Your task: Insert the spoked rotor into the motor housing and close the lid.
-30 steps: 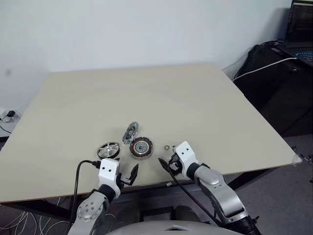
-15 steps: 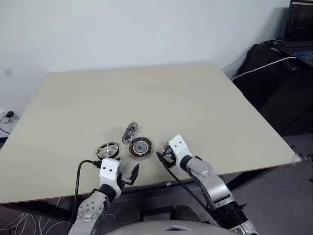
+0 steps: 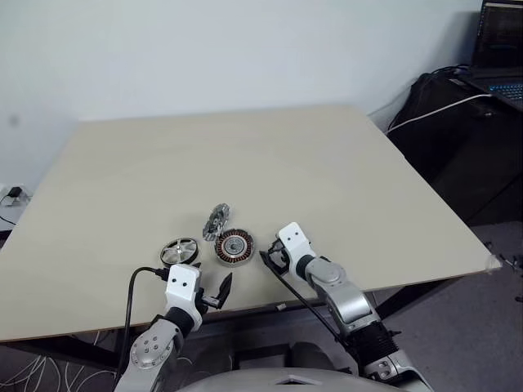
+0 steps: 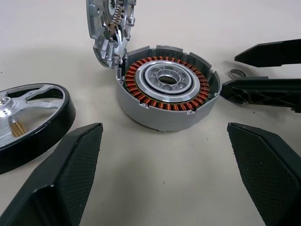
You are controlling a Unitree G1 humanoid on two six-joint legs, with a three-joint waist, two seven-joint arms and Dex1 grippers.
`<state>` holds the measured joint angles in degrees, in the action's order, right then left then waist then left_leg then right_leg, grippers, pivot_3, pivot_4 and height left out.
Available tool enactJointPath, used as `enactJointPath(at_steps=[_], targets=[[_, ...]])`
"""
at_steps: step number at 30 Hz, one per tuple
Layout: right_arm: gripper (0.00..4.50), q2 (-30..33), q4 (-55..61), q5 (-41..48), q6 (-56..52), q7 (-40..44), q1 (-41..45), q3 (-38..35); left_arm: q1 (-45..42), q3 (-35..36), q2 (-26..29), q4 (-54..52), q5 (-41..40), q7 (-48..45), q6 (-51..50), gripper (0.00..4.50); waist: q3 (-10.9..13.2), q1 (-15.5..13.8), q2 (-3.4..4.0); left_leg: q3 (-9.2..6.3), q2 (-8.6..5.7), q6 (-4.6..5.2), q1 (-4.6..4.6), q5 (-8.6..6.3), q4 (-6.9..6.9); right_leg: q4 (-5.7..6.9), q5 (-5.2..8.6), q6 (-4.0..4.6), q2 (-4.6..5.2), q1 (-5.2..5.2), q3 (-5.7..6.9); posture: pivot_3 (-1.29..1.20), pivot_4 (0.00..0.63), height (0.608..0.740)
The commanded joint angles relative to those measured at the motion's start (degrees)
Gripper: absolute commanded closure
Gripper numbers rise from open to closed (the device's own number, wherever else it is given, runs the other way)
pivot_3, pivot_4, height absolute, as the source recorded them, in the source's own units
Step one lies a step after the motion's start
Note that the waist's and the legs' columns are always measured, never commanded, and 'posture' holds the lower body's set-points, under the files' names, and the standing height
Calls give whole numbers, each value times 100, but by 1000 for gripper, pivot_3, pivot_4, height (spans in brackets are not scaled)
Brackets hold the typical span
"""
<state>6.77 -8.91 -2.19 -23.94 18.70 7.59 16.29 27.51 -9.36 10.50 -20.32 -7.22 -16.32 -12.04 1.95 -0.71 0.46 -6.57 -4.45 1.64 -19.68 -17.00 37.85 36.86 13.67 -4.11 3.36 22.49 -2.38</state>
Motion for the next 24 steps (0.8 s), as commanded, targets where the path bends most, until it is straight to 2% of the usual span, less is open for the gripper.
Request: enactJointPath(at_steps=[1,4,13,19,24], targets=[[185,-70,-116,68,-10,-11,106,-121,-68,18,20,-69,24,-9,129,7,-2,6,3,0,0,0,1,0,0,0,0,-1,0,-1,0,0,0,740],[875,-85,-140,91,-79,24,61,-128,-47,28,27,-75,23,-8,140,0,-9,8,10,1,0,0,5,0,0,2,1,-1,0,-3,-1,0,0,740],[3733,-103,169,129,-217,58,-71,-114,-38,45,34,-130,22,7,112,0,-19,3,21,1,0,0,6,0,1,2,11,-14,1,-6,-1,0,0,740],[3817,-62,834,133,-259,133,-179,-25,-50,37,35,-142,29,12,103,0,-17,1,24,0,-1,0,2,-1,-2,1,11,-15,3,-1,-1,0,0,740],[3817,-99,1549,175,-389,399,-107,322,-47,22,31,-142,27,7,106,0,-14,24,27,-2,3,-1,0,-1,-2,2,13,-19,2,2,0,0,0,740]])
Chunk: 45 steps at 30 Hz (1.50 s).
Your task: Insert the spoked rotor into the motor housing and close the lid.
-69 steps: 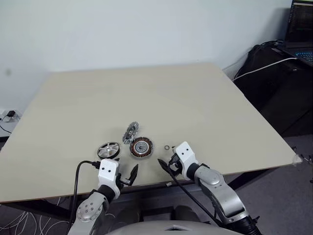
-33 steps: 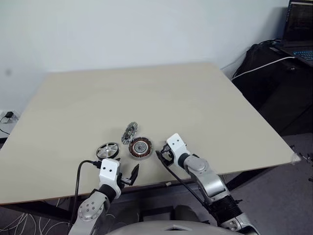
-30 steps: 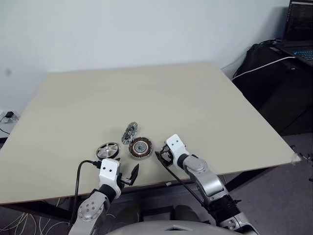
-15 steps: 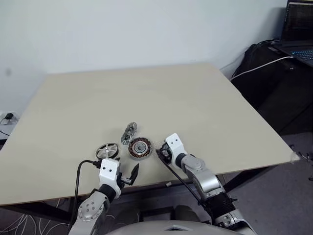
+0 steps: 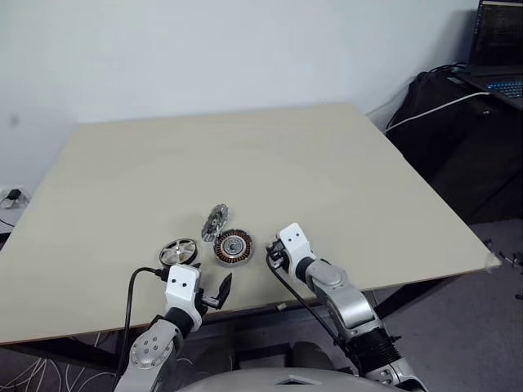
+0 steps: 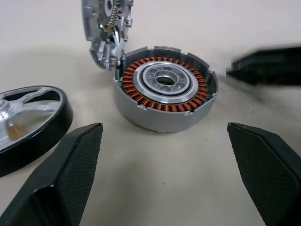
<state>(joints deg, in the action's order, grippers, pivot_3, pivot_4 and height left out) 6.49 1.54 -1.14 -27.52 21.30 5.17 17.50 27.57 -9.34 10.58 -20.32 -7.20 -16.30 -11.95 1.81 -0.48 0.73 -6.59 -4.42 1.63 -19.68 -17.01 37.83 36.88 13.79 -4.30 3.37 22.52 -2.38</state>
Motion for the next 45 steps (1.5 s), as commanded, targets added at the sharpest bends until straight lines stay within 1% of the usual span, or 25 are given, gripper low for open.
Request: enactJointPath(at_steps=[1,4,7,12,15,35,37,38,39,41,44,45], targets=[[3817,-91,561,51,-61,188,177,317,-53,17,20,-139,22,5,97,0,-1,1,-1,-2,0,0,0,0,0,0,0,0,0,0,1,0,0,740],[3817,-179,526,12,-92,295,327,598,-53,6,2,-136,17,13,94,0,0,2,-2,-1,-2,0,0,0,0,-1,-1,-1,0,-1,2,0,0,740],[3817,-264,230,-89,4,355,526,850,-18,16,-4,-152,7,19,103,0,1,3,-3,-1,-3,-1,0,0,1,-1,-1,0,0,-1,1,0,0,740],[3817,-422,-299,-148,206,371,797,1027,72,15,-42,-207,3,68,105,0,1,19,-4,-2,-3,-1,0,0,-1,-1,-4,4,0,0,2,0,0,740],[3817,-472,-550,-163,314,371,919,1021,107,2,-58,-231,4,91,103,0,1,32,-3,-2,-3,-1,0,0,-4,-1,-13,19,-1,2,2,0,0,740],[3817,-775,-1852,-226,764,338,1486,841,68,7,-72,-178,-32,132,150,0,2,118,-1,-3,-3,-4,3,0,-11,1,-20,29,-6,5,1,0,0,740],[3045,-802,-1984,-234,815,332,1521,810,68,13,-75,-168,-31,137,165,0,2,116,-1,-3,-3,-5,3,0,-11,1,-20,30,-6,5,1,0,0,740],[2819,-807,-2019,-247,842,327,1527,801,71,12,-78,-165,-28,139,172,0,2,117,-1,-4,-3,-5,2,0,-11,1,-20,30,-6,5,1,0,0,740],[2419,-815,-2048,-259,864,323,1535,793,69,15,-77,-161,-29,138,176,0,2,119,0,-4,-3,-5,3,-1,-12,1,-20,30,-6,5,1,0,0,740],[1812,-784,-1851,-200,856,412,1466,758,73,13,-81,-155,-30,137,188,0,1,120,0,-4,-3,-6,3,-1,-13,1,-20,30,-6,6,0,0,0,740],[1812,-700,-1285,-38,744,646,1300,715,76,18,-85,-146,-33,138,200,0,2,117,0,-5,-4,-6,1,-1,-13,1,-20,31,-6,6,1,0,0,740],[1970,-668,-1058,32,661,727,1233,710,79,18,-85,-140,-30,136,203,0,2,118,0,-5,-4,-5,1,-1,-14,0,-20,30,-6,6,0,0,0,740]])
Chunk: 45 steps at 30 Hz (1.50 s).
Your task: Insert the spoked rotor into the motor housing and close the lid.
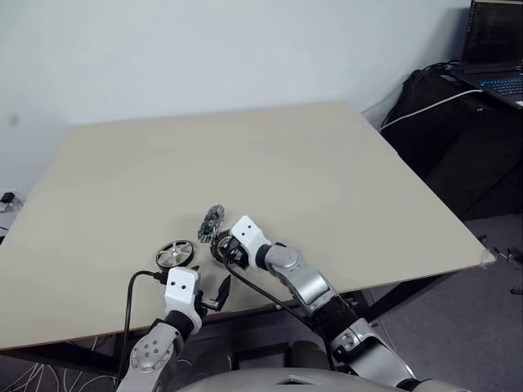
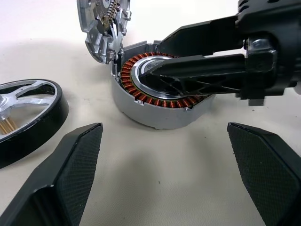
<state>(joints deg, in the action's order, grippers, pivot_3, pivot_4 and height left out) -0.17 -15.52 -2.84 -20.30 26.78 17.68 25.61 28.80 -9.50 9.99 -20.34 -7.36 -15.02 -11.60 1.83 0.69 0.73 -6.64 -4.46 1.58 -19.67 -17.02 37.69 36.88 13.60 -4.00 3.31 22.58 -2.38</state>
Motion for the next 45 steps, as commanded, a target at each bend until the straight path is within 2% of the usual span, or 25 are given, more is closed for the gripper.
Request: enactJointPath(at_steps=[1,3,7,9,23,39,45], targets=[[2199,31,921,296,-206,281,-100,-101,-41,35,-23,-132,-16,1,168,0,0,0,0,0,0,-1,0,0,0,0,0,0,0,0,0,0,0,740],[2721,81,1350,424,-477,397,-219,-81,-42,35,-19,-117,-17,-12,169,0,0,-2,0,-1,0,-1,-1,-1,-1,0,1,-1,0,1,0,0,0,740],[4087,92,1724,361,-961,293,-259,74,-66,13,-19,-80,-19,-41,169,0,0,-4,-1,-1,1,-2,1,-1,0,1,7,-11,0,0,1,0,0,740],[4471,23,1724,322,-1140,200,-214,142,-70,7,-20,-64,-18,-45,178,0,-1,-4,-1,-1,1,-3,1,0,0,1,7,-11,0,-1,2,0,0,740],[4471,-227,590,-76,-1289,-167,485,301,-70,23,-73,9,-6,-5,262,0,-1,1,-2,-1,0,-4,0,0,-5,1,0,2,0,5,1,0,0,740],[4471,-408,-489,-355,-1071,-467,768,274,-117,40,-79,182,-10,-40,420,0,-9,18,7,-1,0,-7,4,1,-5,4,0,2,-2,4,0,0,0,740],[4471,-535,-902,-392,-905,-734,863,58,-132,32,-88,241,-12,-43,478,0,-35,33,26,-2,0,-9,7,2,-6,7,0,2,-3,2,0,0,0,740]])
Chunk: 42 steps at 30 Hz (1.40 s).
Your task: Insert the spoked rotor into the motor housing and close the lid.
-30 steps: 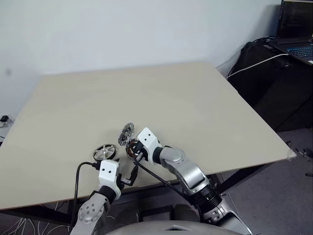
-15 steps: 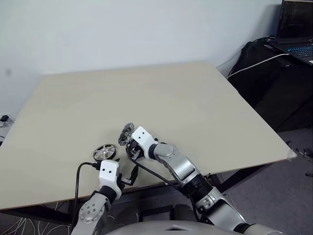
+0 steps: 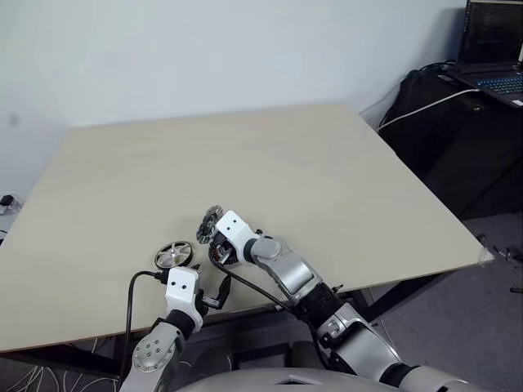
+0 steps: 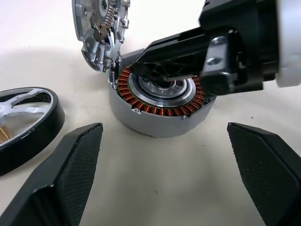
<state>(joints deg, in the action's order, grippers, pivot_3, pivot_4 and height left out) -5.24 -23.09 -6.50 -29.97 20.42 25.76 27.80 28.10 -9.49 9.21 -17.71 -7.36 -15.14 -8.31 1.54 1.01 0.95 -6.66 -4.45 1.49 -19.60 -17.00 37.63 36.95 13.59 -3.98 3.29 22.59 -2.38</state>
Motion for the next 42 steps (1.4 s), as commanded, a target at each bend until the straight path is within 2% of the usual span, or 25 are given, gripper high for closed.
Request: enactJointPath(at_steps=[1,7,12,17,23,33,42], targets=[[4471,-8,-82,4,91,-84,31,-205,-56,23,-14,-22,-8,-28,158,0,-10,1,7,0,0,0,0,0,0,0,0,0,0,-1,0,0,0,740],[4471,285,1295,457,128,417,-497,-480,-4,-14,-45,-72,-11,-6,179,0,-9,-6,8,-3,-2,3,-4,-1,0,-3,1,0,1,0,1,0,0,740],[4471,931,2959,978,-170,874,-1346,-832,89,-57,-55,-191,-77,-68,230,0,-8,-31,7,-3,-1,8,-13,-7,-2,-9,8,-9,4,5,1,0,0,740],[4471,1371,3571,1239,-492,810,-1910,-1244,205,-7,-200,-450,-427,-184,363,0,-3,-41,-2,-2,-1,9,-10,-8,1,-11,24,-33,15,-2,5,0,0,740],[4471,1417,3576,1249,-740,533,-2071,-1378,230,43,-172,-504,-364,-77,251,0,3,-38,-6,0,5,8,-10,-8,7,-9,24,-36,20,-2,3,0,0,740],[4471,771,2567,901,-750,190,-1208,-669,135,2,-85,-576,-360,-41,30,0,7,-41,-10,0,3,8,-10,-7,6,-9,22,-33,8,-1,5,0,0,740],[4471,544,1348,676,-375,228,-690,-381,183,-10,-85,-613,-369,17,14,0,10,-31,-8,0,-3,10,-10,-9,2,-9,5,-3,8,2,4,0,0,740]])
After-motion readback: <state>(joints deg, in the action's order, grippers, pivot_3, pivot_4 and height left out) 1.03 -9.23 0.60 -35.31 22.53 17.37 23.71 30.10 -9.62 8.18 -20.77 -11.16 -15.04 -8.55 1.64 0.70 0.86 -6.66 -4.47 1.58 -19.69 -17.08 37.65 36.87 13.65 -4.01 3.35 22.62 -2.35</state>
